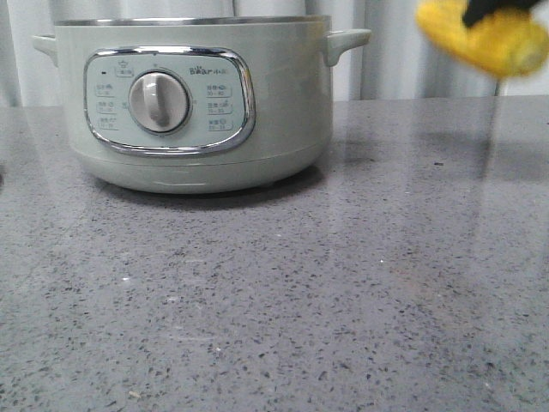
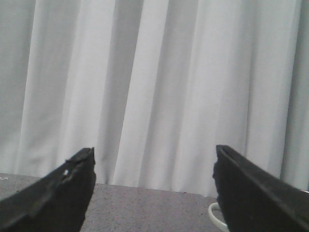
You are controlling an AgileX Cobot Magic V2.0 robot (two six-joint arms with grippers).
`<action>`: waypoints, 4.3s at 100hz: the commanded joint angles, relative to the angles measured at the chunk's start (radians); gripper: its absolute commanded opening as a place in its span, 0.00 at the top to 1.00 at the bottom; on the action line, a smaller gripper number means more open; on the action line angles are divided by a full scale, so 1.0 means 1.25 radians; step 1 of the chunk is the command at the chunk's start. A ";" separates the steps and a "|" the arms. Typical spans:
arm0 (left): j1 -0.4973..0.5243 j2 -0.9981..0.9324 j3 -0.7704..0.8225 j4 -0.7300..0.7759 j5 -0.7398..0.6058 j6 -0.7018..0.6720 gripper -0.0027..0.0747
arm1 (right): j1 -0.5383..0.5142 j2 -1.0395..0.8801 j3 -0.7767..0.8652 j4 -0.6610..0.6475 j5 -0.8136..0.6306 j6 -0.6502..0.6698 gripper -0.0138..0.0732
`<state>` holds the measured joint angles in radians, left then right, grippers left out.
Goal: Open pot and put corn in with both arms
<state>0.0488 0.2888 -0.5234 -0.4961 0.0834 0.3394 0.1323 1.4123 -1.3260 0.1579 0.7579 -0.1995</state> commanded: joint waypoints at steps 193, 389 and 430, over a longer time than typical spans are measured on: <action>-0.087 -0.218 0.064 -0.076 0.321 0.201 0.99 | 0.283 -0.935 0.567 -0.217 -0.315 -0.004 0.89; -0.086 -0.262 0.426 0.161 0.195 -0.026 0.99 | 0.283 -1.102 0.597 -0.217 -0.309 -0.004 0.89; -0.086 -0.262 0.426 0.161 0.195 -0.026 0.99 | 0.283 -1.102 0.597 -0.217 -0.309 -0.004 0.89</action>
<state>-0.0515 -0.0042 0.0021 -0.2901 0.3481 0.3173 0.4866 0.0182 -0.5565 -0.1021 0.4538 -0.1995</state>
